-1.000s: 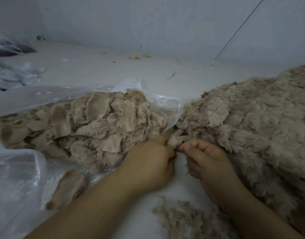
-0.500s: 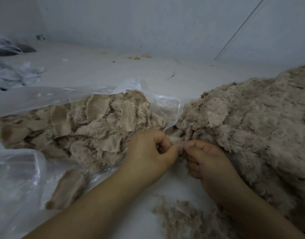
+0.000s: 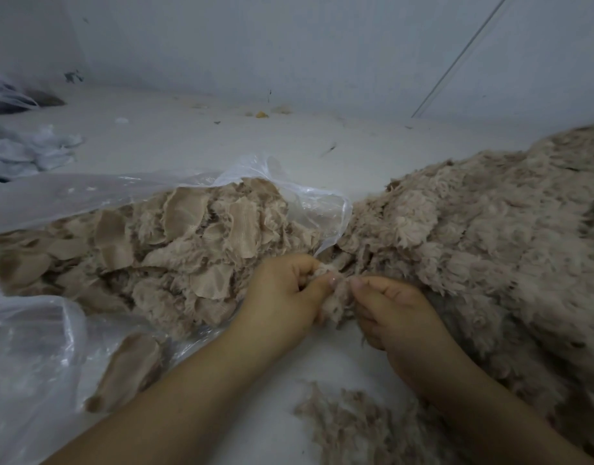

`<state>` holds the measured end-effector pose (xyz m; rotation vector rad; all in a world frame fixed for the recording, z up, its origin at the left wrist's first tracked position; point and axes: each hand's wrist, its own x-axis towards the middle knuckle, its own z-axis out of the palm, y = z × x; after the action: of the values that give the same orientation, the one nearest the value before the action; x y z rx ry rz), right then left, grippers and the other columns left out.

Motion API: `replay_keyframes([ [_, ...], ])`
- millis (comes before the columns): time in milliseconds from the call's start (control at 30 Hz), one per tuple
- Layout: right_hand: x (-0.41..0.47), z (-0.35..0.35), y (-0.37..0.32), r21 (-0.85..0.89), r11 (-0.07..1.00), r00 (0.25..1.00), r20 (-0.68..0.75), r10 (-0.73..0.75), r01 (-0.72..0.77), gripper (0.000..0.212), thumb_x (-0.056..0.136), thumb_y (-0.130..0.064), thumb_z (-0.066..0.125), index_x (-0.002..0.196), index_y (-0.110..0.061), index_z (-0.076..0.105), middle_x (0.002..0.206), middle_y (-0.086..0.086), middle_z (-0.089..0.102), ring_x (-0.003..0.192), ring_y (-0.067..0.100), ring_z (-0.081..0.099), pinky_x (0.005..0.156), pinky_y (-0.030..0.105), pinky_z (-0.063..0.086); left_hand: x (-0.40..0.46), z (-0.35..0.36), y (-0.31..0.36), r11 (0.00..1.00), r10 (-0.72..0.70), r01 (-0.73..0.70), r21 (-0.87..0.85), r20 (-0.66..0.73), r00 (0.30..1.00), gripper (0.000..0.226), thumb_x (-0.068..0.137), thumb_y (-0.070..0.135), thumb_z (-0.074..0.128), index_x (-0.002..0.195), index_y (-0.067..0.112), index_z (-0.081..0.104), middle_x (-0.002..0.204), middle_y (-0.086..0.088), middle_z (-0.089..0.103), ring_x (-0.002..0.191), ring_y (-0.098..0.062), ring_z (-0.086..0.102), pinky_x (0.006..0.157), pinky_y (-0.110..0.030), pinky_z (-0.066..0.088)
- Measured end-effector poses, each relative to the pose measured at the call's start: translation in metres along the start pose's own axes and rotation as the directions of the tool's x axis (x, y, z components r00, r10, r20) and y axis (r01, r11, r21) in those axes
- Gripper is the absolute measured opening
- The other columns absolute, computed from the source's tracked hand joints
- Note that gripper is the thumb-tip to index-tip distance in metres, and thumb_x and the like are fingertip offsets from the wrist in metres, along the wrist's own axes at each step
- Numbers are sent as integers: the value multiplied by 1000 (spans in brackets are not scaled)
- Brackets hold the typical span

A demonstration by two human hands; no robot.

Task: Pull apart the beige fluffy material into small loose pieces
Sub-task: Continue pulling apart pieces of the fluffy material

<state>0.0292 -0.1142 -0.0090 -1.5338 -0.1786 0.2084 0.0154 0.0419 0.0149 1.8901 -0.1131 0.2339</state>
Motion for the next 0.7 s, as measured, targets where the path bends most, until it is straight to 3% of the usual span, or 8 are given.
replay_keyframes([
  [200,0,3,-7,130,991,999,-36,39,-34,51,102,-24,46,57,-29,71,41,-13,38,33,0,26,34,14,23,-1,0,-2,985,-46,40,-167,-35,998,35,95,18,61,64,3,59,43,-8,53,32,-12,40,36,-16,31],
  [367,0,3,-5,125,991,995,-86,56,-45,47,101,-26,49,58,-23,67,44,-7,35,33,3,25,35,14,23,-2,0,-1,970,-74,56,-239,-69,995,35,97,18,58,63,9,63,44,-10,53,29,-15,38,35,-18,31],
  [500,1,1,-6,231,970,978,-172,120,-78,38,101,-21,50,63,-17,55,53,2,37,34,5,25,34,15,23,0,-9,-1,935,-104,44,-352,-151,983,35,99,16,52,68,2,58,47,-13,51,29,-16,36,36,-17,29],
  [600,-1,1,-8,163,985,988,-136,76,-54,27,97,-7,53,73,-14,62,51,2,49,32,3,31,32,15,25,-1,-8,0,909,-125,95,-407,-48,991,28,102,14,45,82,0,58,52,-13,56,30,-16,42,35,-16,30],
  [667,-2,1,-8,128,991,993,-107,45,-31,22,96,-9,56,78,-15,66,45,-4,45,32,2,30,32,14,25,-2,-4,1,904,-88,92,-418,29,996,26,104,11,40,88,0,56,56,-13,59,32,-19,46,33,-19,32],
  [700,-3,1,-8,138,990,995,-90,34,-21,28,96,-15,57,71,-19,67,42,-7,39,32,2,27,32,14,24,-3,-2,2,900,-69,86,-427,55,996,25,104,11,39,88,0,55,57,-14,60,34,-21,47,33,-20,34],
])
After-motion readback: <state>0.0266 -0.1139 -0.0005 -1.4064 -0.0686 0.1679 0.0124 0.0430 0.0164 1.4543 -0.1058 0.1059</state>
